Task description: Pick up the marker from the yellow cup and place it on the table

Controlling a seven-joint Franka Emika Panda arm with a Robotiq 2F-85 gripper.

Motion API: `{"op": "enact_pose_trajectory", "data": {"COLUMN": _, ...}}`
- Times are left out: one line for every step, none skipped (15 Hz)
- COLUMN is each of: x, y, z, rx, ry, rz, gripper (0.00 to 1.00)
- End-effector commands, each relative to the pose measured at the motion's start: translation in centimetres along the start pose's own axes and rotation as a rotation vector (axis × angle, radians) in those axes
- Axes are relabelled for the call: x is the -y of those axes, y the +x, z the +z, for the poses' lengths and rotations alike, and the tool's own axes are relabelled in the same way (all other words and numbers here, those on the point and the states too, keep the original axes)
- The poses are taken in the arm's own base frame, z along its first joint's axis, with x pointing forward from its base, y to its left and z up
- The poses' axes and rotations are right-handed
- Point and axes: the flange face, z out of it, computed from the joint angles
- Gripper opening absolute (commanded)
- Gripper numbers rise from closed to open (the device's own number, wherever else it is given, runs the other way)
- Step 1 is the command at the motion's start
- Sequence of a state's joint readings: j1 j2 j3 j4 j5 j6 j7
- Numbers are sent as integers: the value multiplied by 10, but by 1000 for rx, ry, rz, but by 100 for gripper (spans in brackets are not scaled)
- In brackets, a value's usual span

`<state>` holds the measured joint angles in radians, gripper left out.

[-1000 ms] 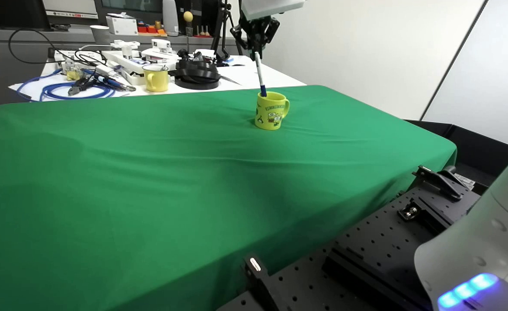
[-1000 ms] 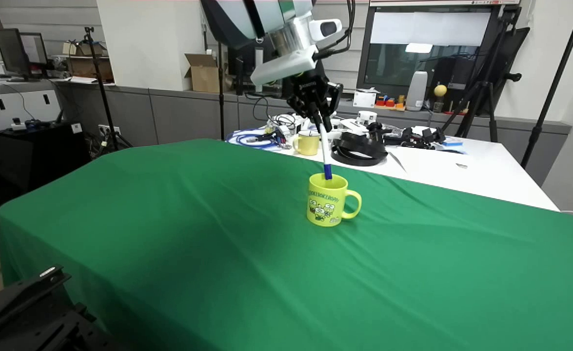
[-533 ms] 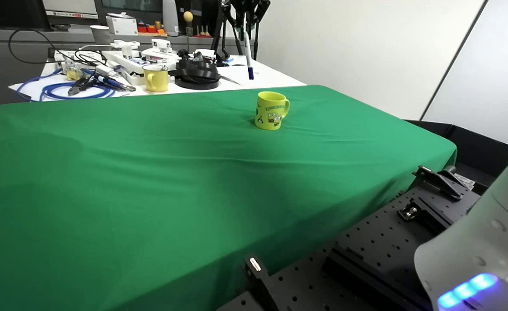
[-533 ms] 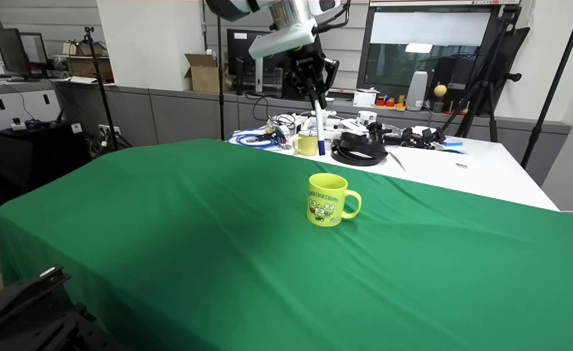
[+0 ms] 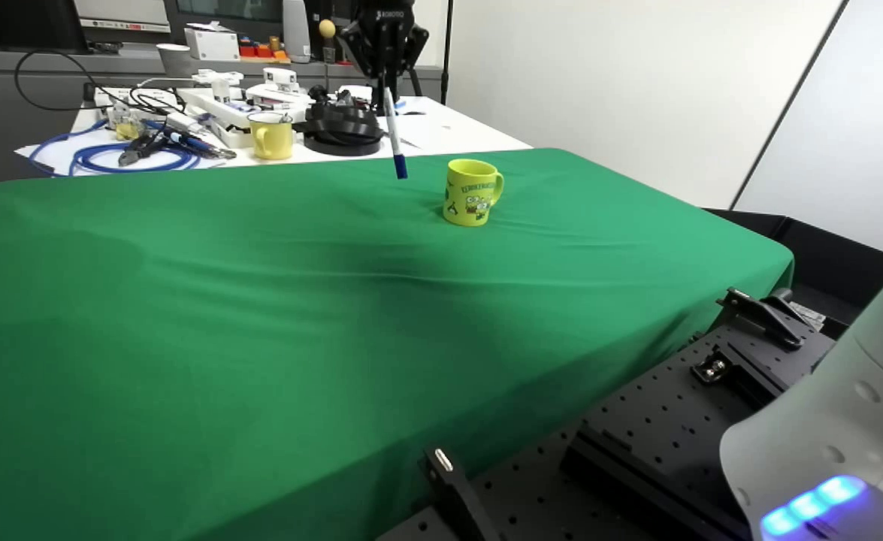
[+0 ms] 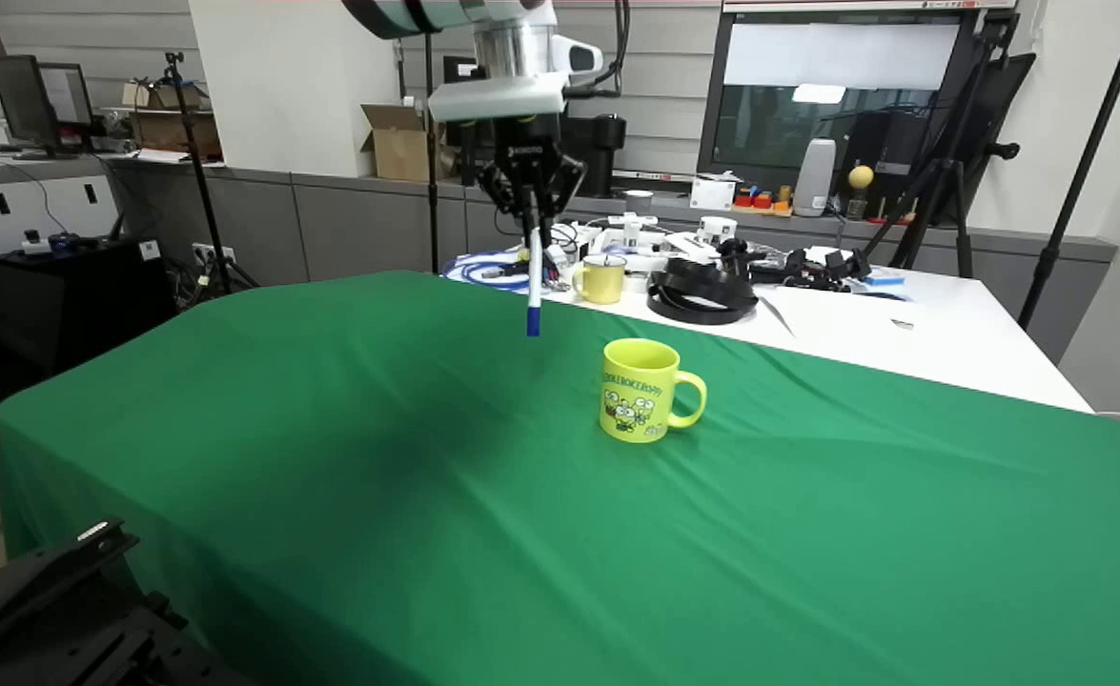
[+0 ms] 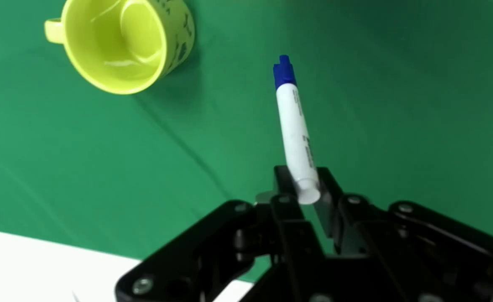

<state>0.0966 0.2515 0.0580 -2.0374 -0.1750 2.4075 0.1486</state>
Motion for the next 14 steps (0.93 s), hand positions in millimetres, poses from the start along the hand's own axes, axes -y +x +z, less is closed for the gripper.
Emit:
{"op": "enact_pose_trajectory", "data": {"x": 23, "y": -11, "z": 31, "rx": 148, "ry": 88, "rz": -122, "gripper": 5}}
{"op": "enact_pose_trajectory", "data": {"x": 28, "y": -17, "z": 43, "rx": 199, "ry": 110, "rz": -154, "gripper": 5}}
{"op": "enact_pose_trajectory", "data": {"x": 32, "y": -23, "z": 53, "rx": 256, "ry": 119, "rz": -184, "gripper": 5}}
{"op": "enact_pose_trajectory", "data": {"x": 35, "y": -29, "z": 64, "rx": 307, "ry": 137, "rz": -216, "gripper": 5}}
{"op": "enact_pose_trajectory", "data": {"x": 38, "y": -35, "z": 75, "rx": 365, "ry": 151, "rz": -242, "gripper": 5}}
{"op": "enact_pose_trajectory", "data": {"x": 39, "y": -42, "z": 86, "rx": 421, "ry": 153, "rz": -262, "gripper": 5}}
{"op": "enact_pose_trajectory", "data": {"x": 39, "y": -48, "z": 97, "rx": 466, "ry": 149, "rz": -274, "gripper": 5}}
{"op": "enact_pose_trajectory", "data": {"x": 39, "y": -53, "z": 105, "rx": 498, "ry": 146, "rz": -282, "gripper": 5}}
{"op": "enact_pose_trajectory", "data": {"x": 39, "y": -57, "z": 114, "rx": 521, "ry": 146, "rz": -289, "gripper": 5}}
{"op": "enact_pose_trajectory", "data": {"x": 39, "y": -61, "z": 120, "rx": 533, "ry": 150, "rz": -293, "gripper": 5}}
{"op": "enact_pose_trajectory", "data": {"x": 39, "y": -64, "z": 124, "rx": 529, "ry": 153, "rz": -296, "gripper": 5}}
{"op": "enact_pose_trajectory", "data": {"x": 39, "y": -67, "z": 128, "rx": 520, "ry": 150, "rz": -298, "gripper": 5}}
{"op": "enact_pose_trajectory", "data": {"x": 39, "y": -70, "z": 130, "rx": 512, "ry": 151, "rz": -298, "gripper": 5}}
{"op": "enact_pose_trajectory", "data": {"x": 39, "y": -72, "z": 129, "rx": 488, "ry": 152, "rz": -299, "gripper": 5}}
